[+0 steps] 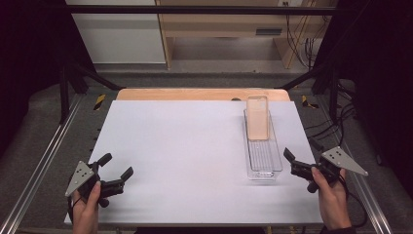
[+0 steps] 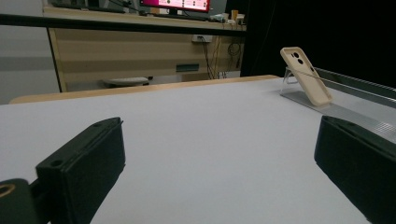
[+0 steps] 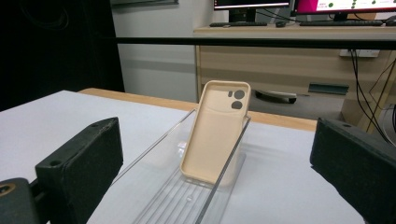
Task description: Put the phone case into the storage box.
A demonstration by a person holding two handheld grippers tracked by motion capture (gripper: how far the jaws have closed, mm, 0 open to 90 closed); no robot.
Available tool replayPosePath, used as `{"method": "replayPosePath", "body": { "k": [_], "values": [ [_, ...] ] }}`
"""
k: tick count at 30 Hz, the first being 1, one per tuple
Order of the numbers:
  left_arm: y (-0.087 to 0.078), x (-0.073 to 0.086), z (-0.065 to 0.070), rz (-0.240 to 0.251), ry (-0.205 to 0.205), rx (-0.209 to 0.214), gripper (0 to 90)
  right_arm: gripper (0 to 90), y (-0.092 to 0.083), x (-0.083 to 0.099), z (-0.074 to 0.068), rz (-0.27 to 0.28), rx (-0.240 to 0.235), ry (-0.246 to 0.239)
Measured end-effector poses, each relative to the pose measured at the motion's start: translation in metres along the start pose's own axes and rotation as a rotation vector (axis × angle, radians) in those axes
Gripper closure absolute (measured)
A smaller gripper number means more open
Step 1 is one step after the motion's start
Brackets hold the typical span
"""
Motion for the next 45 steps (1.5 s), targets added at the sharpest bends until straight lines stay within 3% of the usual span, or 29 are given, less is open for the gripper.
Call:
{"method": "replayPosePath", "body": {
  "k": [27, 45],
  "values": [
    [0.0, 0.003, 0.001, -0.009, 0.007, 0.003, 1.4, 2.7, -0.008, 0.025, -0.006, 0.026, -0.003, 0.012],
    [0.002, 0.004, 0.003, -0.014, 0.024, 0.013, 1.4, 2.5, -0.006, 0.036, -0.02, 0.034, -0.033, 0.002]
  ]
}}
Point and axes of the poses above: each handheld gripper's, and its own axes: y roughly forward along the jaws, x roughly out of its underside, z roughly to its right, the point moved 5 cm from there along y, roughly forward along the jaws, and after that the axes turned 2 degrees about -z, right-handed, at the moved point
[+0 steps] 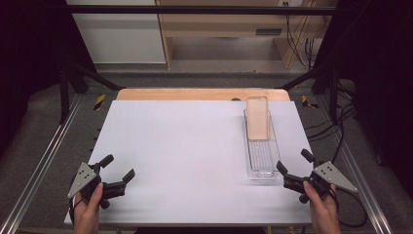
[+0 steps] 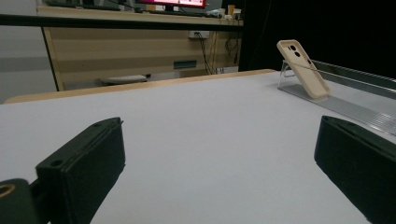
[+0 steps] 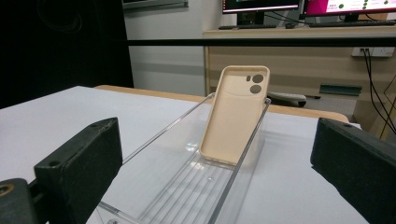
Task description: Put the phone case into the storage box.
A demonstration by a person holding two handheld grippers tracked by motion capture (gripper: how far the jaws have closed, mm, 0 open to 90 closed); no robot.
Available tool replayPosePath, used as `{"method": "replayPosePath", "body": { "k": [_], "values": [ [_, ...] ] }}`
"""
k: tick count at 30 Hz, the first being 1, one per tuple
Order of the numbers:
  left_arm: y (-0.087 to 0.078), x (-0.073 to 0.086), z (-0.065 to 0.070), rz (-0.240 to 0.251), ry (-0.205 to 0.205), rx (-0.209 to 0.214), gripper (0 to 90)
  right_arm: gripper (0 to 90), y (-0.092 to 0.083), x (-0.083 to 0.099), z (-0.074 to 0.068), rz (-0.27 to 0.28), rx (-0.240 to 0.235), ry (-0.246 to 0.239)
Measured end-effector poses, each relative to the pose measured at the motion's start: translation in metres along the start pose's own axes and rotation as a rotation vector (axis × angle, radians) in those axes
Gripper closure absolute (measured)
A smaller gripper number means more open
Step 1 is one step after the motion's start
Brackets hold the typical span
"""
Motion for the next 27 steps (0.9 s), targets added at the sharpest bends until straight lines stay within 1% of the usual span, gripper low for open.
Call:
{"method": "replayPosePath", "body": {
  "k": [2, 4, 7, 8, 13, 16, 18, 20, 27],
  "values": [
    [0.0, 0.0, 0.0, 0.003, 0.0, 0.002, 1.4, 2.3, 0.001, 0.001, -0.002, 0.002, -0.006, -0.003],
    [0.0, 0.0, -0.001, 0.005, -0.001, 0.003, 1.4, 2.3, 0.002, 0.002, -0.005, -0.001, -0.01, -0.016],
    [-0.001, -0.001, -0.001, 0.012, 0.007, 0.004, 1.4, 2.5, 0.005, 0.004, -0.009, 0.002, -0.022, -0.013],
    [-0.001, -0.002, 0.0, 0.014, 0.008, 0.005, 1.4, 2.5, 0.006, 0.005, -0.009, 0.0, -0.024, -0.023],
    [-0.001, -0.002, 0.0, 0.02, 0.022, 0.008, 1.4, 2.9, 0.013, 0.006, -0.015, 0.006, -0.038, -0.032],
    [-0.001, -0.003, 0.001, 0.026, 0.032, 0.013, 1.4, 3.0, 0.017, 0.005, -0.019, 0.019, -0.051, -0.026],
    [-0.001, -0.004, 0.002, 0.032, 0.038, 0.015, 1.4, 2.9, 0.019, 0.006, -0.021, 0.02, -0.057, -0.032],
    [-0.001, -0.005, 0.003, 0.041, 0.045, 0.019, 1.4, 2.9, 0.022, 0.007, -0.022, 0.021, -0.062, -0.027],
    [-0.001, -0.007, 0.005, 0.056, 0.062, 0.023, 1.0, 2.8, 0.03, 0.008, -0.025, 0.029, -0.07, -0.017]
  ]
}}
Point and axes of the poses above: each handheld gripper's, and its own axes: y roughly forward along the jaws, x roughly out of its underside, z roughly to its right, the point moved 5 cm from there along y, roughly forward along the jaws, and after that the axes turned 2 degrees about -z, right-handed, at the moved point
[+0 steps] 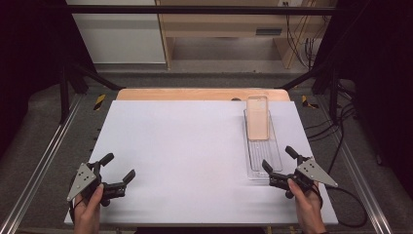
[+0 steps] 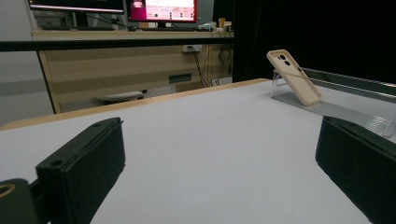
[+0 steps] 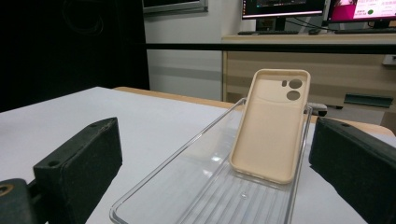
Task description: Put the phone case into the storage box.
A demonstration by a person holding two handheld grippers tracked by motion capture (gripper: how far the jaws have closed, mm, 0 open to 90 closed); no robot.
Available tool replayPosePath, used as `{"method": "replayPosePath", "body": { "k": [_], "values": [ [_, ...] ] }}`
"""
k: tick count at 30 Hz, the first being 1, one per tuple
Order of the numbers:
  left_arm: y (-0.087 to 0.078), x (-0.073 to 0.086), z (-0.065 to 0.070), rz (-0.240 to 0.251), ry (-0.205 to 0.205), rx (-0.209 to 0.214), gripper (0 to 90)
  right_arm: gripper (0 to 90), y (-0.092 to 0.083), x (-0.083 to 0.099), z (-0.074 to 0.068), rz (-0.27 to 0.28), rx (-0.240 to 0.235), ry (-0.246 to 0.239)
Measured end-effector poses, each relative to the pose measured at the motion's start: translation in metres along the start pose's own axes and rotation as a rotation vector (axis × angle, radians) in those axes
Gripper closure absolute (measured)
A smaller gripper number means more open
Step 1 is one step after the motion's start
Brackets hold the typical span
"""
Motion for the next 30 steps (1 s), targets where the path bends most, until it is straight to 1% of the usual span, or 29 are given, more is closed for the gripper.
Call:
{"method": "replayPosePath", "body": {
  "k": [3, 4, 7, 8, 14, 19, 22, 30],
  "values": [
    [0.0, 0.0, 0.0, 0.003, 0.002, 0.0, 1.0, 2.8, 0.002, 0.0, 0.0, -0.003, -0.002, -0.003],
    [0.0, -0.001, 0.0, 0.005, 0.002, 0.0, 1.0, 2.8, 0.003, 0.0, 0.0, -0.001, -0.002, 0.004],
    [0.0, -0.001, 0.001, 0.011, 0.003, 0.003, 1.0, 2.7, 0.006, 0.001, 0.0, -0.001, -0.003, 0.0],
    [0.0, -0.001, 0.001, 0.011, 0.004, 0.003, 1.0, 2.7, 0.007, 0.002, -0.001, -0.004, -0.003, 0.006],
    [0.0, -0.002, 0.002, 0.012, 0.013, 0.004, 1.0, 2.8, 0.012, 0.003, 0.001, -0.004, 0.009, 0.014],
    [0.0, -0.002, 0.002, 0.015, 0.016, 0.006, 1.0, 3.1, 0.013, 0.006, 0.004, -0.029, 0.03, 0.025],
    [0.0, -0.002, 0.003, 0.015, 0.017, 0.006, 1.0, 3.5, 0.014, 0.009, 0.006, -0.054, 0.043, 0.034],
    [0.0, -0.001, 0.003, 0.013, 0.015, 0.007, 1.0, 4.2, 0.01, 0.013, 0.011, -0.087, 0.063, 0.079]
  ]
}}
Point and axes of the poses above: each handheld gripper's, and its own axes: y roughly forward along the jaws, x roughly out of its underside, z roughly to its right, the point moved 5 cm from there along y, roughly forward along the jaws, and after that the axes turned 2 degrees about -z, right-handed, at the moved point
